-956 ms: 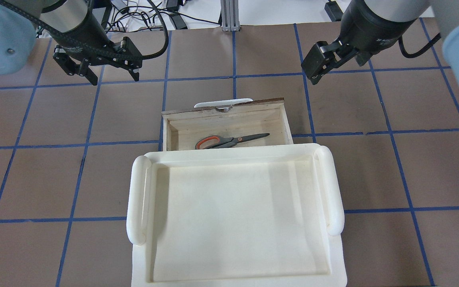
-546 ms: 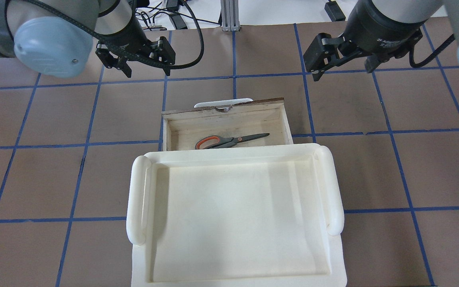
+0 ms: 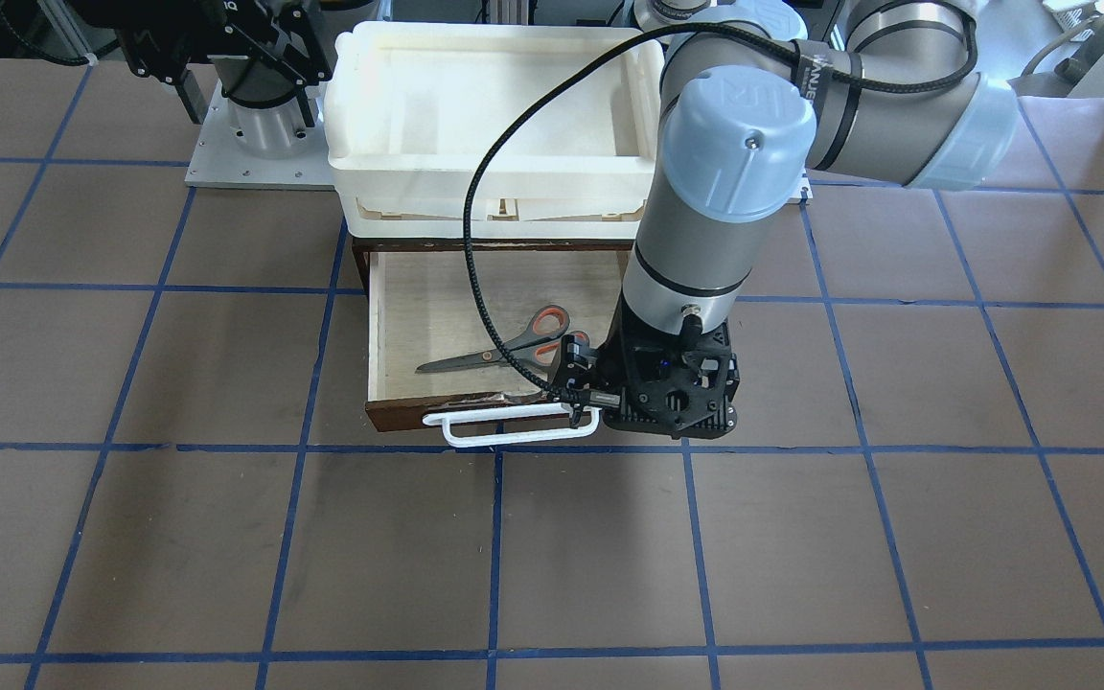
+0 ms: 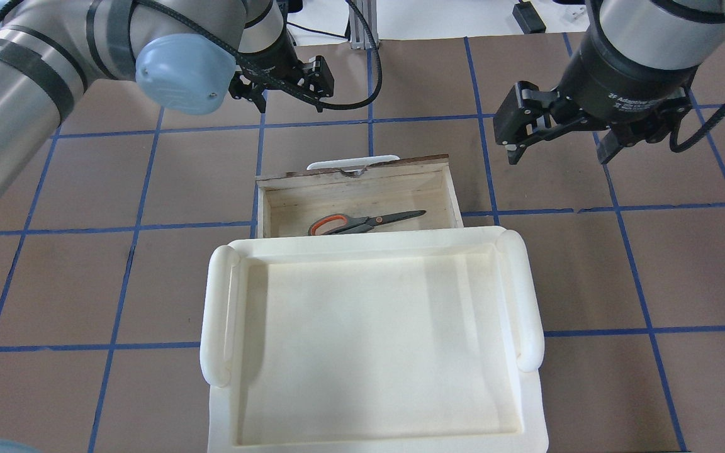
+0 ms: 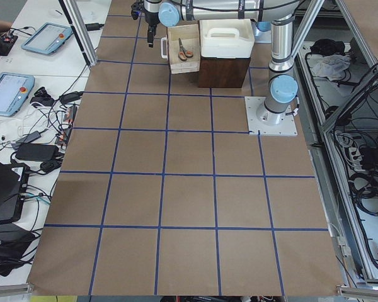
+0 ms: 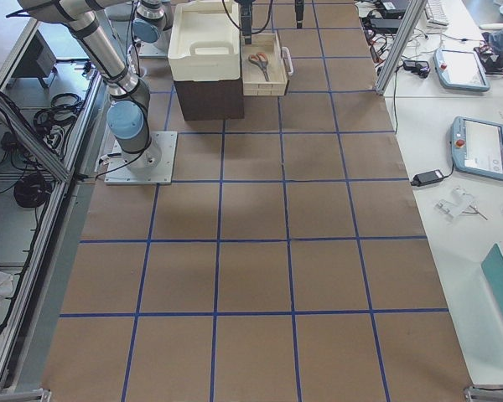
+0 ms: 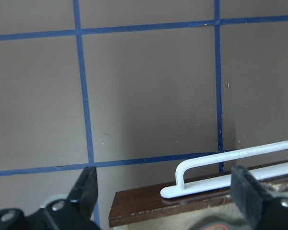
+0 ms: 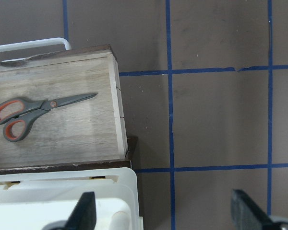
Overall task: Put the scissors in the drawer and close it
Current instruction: 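Bring the left gripper over the drawer's white handle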
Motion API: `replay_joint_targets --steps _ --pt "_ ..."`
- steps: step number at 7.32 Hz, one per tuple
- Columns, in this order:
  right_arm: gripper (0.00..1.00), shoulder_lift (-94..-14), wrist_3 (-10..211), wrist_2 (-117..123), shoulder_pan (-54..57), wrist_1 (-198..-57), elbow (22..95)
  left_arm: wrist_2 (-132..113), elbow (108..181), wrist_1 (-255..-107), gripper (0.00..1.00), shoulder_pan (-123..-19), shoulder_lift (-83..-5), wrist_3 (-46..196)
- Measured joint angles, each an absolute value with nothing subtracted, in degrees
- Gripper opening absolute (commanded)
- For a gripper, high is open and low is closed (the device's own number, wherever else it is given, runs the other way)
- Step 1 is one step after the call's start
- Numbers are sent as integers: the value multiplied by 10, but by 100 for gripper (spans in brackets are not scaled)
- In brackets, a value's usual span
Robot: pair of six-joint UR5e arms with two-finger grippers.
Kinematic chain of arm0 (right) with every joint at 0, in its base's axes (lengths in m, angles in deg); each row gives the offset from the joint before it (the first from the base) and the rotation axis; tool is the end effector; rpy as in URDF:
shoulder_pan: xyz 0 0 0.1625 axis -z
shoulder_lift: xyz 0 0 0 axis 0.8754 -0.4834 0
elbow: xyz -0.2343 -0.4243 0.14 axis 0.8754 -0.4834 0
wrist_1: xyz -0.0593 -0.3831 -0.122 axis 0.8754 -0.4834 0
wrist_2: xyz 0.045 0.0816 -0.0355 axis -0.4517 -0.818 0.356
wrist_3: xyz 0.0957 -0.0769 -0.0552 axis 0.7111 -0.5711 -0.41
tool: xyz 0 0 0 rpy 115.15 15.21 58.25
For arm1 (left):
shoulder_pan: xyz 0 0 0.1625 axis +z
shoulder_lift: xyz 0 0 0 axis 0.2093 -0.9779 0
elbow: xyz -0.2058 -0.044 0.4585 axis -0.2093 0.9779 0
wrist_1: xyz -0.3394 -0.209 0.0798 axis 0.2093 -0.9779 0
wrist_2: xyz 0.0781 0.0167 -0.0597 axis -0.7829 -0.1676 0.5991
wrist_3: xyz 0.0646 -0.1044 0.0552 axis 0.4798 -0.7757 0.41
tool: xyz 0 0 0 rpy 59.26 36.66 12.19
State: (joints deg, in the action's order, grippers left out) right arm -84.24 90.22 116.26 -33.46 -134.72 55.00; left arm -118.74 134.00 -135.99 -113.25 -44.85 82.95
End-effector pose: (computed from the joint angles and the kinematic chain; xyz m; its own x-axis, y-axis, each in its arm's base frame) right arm 0.1638 -0.3854 0.6044 -0.9994 0.0336 -0.0054 0.0339 0.9959 -0.0840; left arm -0.2652 -0.6301 0.4452 -0.9953 0.0810 0.0527 0.0729 0.9875 -0.1399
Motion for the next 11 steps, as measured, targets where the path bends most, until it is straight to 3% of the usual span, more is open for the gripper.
replay_joint_targets --steps 11 --pt "100 -841 908 1191 -326 -1350 559 -1171 1270 -1324 100 -1197 -603 836"
